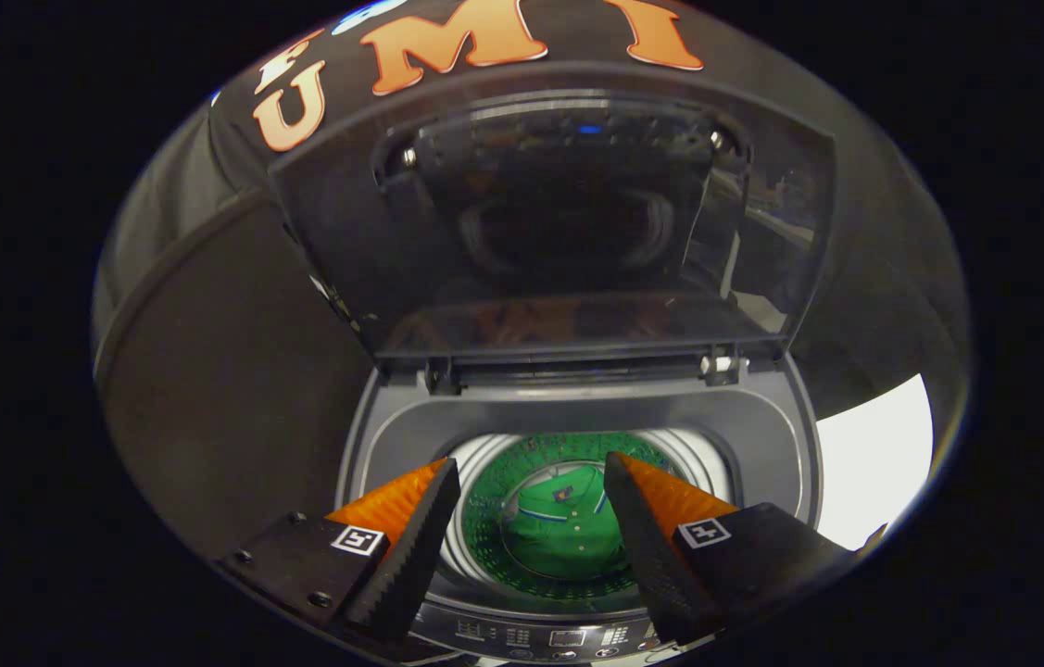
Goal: Put the clothes into the washing machine and then close the washing machine lid.
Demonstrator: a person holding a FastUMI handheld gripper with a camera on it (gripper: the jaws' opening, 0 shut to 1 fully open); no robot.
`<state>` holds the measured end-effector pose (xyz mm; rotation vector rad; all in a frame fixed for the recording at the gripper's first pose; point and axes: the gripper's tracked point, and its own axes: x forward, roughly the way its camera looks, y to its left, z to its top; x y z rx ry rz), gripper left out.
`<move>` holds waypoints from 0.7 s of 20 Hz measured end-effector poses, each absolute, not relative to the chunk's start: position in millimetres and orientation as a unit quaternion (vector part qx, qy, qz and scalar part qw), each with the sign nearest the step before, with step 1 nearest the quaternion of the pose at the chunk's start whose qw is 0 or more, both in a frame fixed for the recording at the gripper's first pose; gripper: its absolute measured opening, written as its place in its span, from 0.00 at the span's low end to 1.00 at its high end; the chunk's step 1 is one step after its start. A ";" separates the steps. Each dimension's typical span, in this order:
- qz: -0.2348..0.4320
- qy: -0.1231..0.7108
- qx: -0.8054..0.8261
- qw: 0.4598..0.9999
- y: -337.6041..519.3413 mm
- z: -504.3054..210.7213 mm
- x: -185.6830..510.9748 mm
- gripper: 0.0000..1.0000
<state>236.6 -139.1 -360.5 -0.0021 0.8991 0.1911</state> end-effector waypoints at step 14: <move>0.159 0.165 0.024 0.973 -97.1 -53.8 318.0 0.98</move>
